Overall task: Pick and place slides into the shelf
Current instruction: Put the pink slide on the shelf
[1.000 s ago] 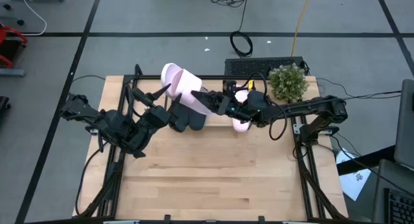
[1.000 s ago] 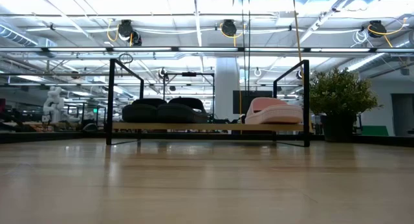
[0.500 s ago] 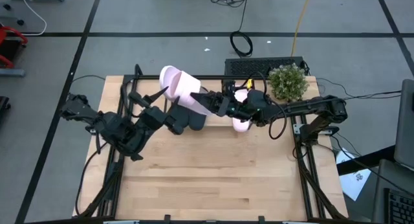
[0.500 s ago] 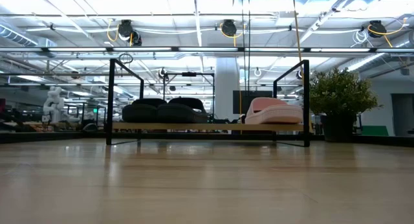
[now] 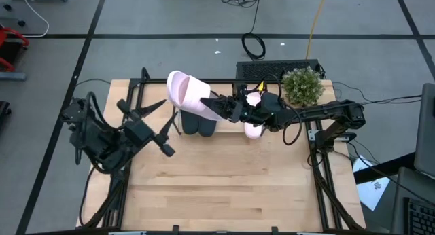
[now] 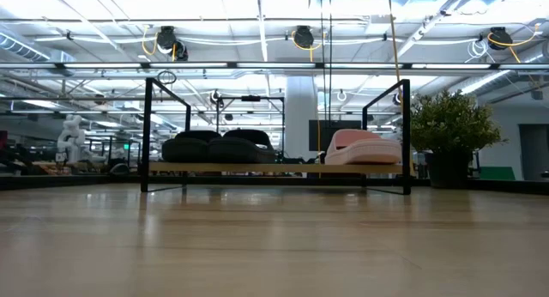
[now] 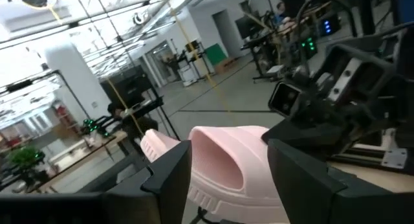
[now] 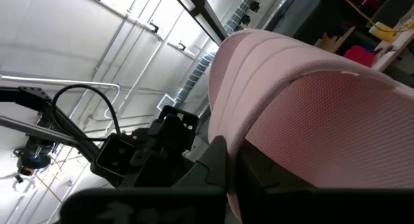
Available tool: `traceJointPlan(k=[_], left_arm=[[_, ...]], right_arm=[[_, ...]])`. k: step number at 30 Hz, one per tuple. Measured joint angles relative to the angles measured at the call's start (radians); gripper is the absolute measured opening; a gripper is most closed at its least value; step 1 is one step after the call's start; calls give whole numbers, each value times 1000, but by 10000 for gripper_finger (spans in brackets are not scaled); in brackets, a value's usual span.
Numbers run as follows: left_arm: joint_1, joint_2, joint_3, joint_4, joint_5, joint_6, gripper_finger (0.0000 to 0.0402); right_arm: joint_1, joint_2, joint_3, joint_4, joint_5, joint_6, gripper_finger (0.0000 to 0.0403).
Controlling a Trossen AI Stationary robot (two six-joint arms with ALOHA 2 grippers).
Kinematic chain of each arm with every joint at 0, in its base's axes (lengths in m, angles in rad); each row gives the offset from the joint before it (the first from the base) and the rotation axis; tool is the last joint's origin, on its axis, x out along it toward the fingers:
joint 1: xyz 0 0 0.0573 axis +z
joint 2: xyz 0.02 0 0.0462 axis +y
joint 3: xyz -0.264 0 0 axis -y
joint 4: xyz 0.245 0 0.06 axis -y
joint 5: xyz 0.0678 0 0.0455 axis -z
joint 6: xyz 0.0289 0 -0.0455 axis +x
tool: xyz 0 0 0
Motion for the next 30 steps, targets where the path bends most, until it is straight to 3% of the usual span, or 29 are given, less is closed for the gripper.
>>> traceJointPlan(k=[7,12,17,20,25,30], left_arm=[[-15,1,7,-117,45,-112,211],[-34,2,60,-237,326,-210,211],[31,1,225,-467,477,-347,211],[86,1,348,-710,549,-498,211],[195,2,530,-1193,801,-938,211],[252,9,544,-1385,890,-1189,211]], right_arm=[[0,0,0,-3,0,-1,0],[0,0,0,-23,1,-8,0],[0,0,0,-34,1,-8,0],[0,0,0,-34,2,-27,0],[0,0,0,-34,2,-31,0],[0,0,0,-56,0,-56,0]])
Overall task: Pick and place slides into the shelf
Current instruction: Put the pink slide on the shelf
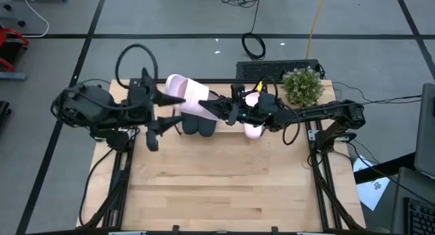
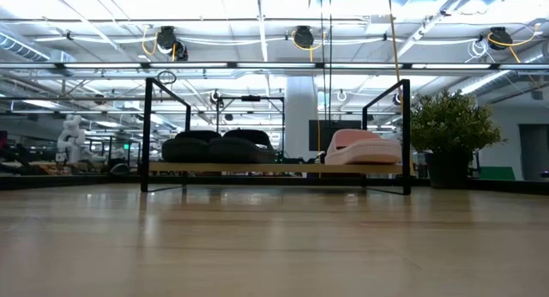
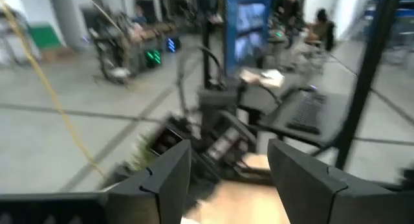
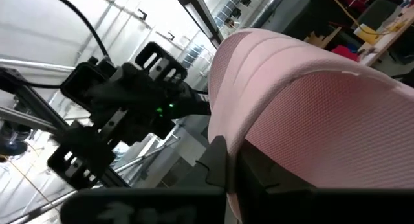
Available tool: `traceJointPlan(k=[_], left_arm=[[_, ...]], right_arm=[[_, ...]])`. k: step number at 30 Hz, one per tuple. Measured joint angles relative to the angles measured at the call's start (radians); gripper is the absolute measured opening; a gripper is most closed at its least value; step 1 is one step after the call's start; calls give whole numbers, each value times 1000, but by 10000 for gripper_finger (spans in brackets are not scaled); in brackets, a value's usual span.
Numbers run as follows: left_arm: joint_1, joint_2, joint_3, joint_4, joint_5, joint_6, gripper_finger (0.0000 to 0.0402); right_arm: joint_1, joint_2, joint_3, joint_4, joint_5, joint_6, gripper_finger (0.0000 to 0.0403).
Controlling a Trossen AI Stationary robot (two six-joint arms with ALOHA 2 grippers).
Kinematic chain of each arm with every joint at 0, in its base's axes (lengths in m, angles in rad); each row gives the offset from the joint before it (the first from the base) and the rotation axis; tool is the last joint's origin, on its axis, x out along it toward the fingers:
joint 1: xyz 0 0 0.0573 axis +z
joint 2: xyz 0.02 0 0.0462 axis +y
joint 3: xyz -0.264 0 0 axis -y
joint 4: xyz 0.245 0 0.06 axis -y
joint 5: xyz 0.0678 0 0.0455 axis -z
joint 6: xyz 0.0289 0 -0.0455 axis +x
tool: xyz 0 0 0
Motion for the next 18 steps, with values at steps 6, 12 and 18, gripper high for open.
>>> traceJointPlan(k=[6,12,18], left_arm=[[32,8,0,-59,66,-152,211],[96,7,0,-156,90,-371,211],[159,9,0,-208,154,-424,211]], right_arm=[[0,1,0,-14,0,-5,0],[0,1,0,-16,-1,-14,0],[0,1,0,-16,-27,-31,1]])
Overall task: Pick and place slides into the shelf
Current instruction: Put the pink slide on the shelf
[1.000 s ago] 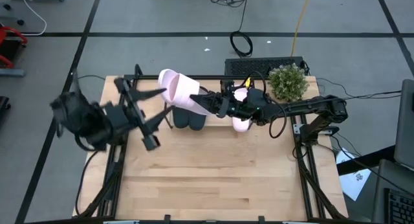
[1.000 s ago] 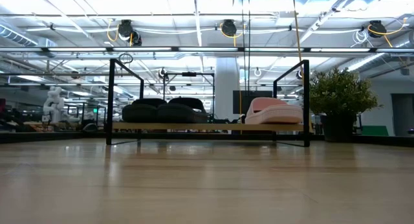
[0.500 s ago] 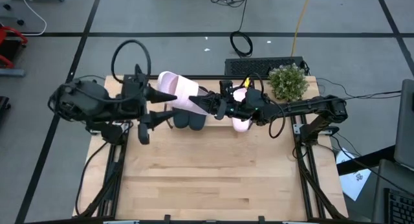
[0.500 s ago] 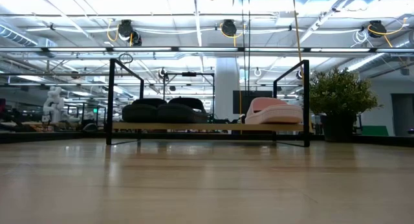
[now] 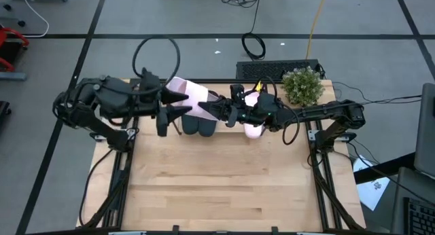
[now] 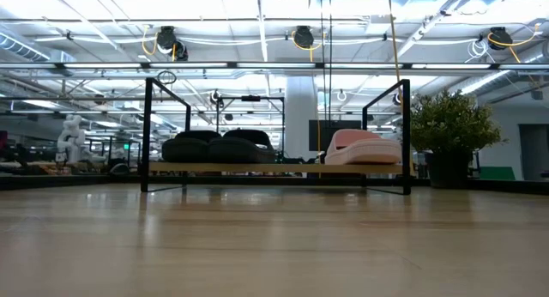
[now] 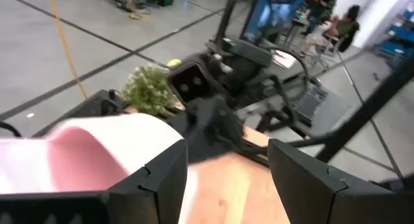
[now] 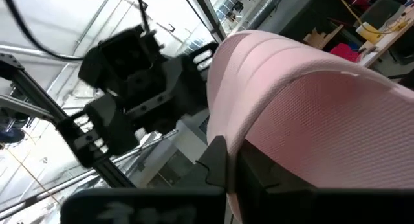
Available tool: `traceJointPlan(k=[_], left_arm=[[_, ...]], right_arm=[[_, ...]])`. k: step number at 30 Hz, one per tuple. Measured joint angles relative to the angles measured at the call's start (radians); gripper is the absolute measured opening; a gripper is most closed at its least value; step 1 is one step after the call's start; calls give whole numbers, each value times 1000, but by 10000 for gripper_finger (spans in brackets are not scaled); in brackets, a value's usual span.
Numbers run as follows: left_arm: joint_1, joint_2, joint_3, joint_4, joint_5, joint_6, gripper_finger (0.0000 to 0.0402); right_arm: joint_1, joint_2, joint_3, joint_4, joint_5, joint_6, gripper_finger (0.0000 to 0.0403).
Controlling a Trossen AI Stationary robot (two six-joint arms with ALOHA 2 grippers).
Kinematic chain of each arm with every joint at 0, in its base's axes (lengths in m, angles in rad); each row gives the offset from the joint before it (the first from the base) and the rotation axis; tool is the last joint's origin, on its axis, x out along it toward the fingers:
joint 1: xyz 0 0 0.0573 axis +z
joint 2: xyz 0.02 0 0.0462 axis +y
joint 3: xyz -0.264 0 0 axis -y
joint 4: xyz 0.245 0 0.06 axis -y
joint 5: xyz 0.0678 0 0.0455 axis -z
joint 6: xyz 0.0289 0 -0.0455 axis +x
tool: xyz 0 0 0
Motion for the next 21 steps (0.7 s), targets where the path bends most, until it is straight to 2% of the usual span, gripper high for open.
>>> traceJointPlan(k=[3,12,21], left_arm=[[30,-1,0,0,5,-20,211],[106,-4,0,-22,144,-94,211],[183,-37,-1,-183,126,-139,211]], right_arm=[[0,0,0,0,0,0,1],[0,0,0,-4,-2,-1,0],[0,1,0,-75,20,-59,0]])
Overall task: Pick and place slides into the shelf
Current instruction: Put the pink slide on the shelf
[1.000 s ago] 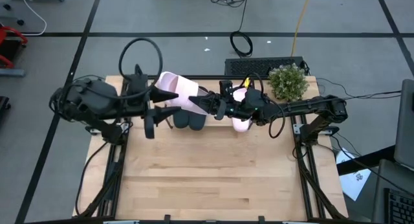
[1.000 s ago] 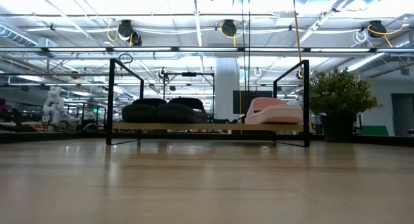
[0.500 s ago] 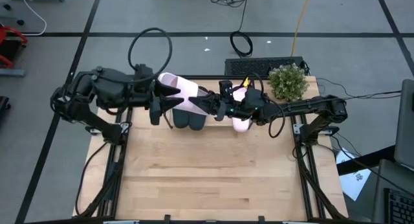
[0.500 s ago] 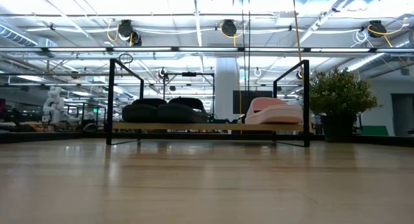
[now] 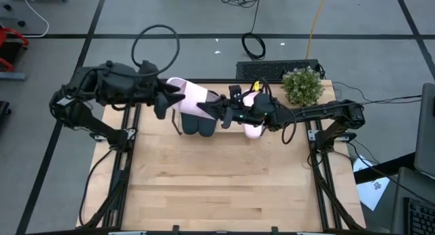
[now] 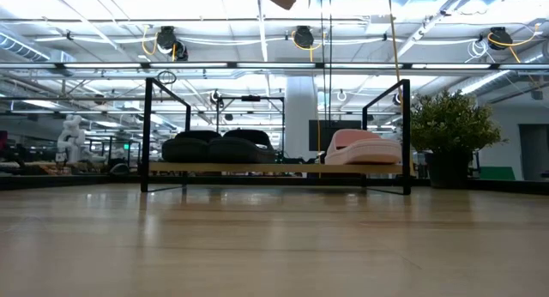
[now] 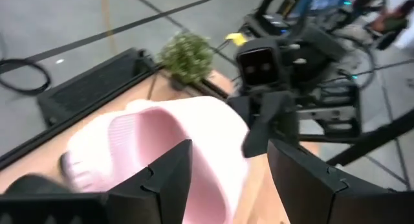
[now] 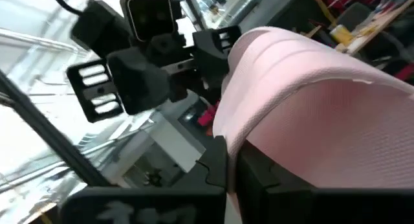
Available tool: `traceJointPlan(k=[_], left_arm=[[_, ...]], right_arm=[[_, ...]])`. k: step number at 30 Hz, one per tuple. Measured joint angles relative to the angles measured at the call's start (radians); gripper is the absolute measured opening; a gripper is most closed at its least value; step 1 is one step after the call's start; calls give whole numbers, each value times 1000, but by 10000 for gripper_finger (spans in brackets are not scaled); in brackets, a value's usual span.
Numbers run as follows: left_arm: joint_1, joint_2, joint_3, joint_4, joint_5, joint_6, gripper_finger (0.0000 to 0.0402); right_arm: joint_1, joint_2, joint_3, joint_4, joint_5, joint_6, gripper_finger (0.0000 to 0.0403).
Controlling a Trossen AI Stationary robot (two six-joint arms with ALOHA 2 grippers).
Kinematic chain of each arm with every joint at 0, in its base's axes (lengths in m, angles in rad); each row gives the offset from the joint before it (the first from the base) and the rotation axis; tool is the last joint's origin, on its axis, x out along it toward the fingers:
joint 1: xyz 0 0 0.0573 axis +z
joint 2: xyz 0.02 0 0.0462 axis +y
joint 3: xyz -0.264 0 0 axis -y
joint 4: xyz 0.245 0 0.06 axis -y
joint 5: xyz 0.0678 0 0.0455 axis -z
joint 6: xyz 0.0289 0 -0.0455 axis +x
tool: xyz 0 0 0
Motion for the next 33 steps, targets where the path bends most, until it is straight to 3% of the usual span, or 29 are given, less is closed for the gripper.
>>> traceJointPlan(k=[11,20,33], left_arm=[[66,29,1,-134,20,-55,211],[115,52,0,-130,77,-78,211],[178,120,1,-117,263,-106,211]], right_arm=[[1,1,0,-69,90,-117,0],[1,2,-1,-87,115,-142,0],[0,1,-1,-100,115,-143,0]])
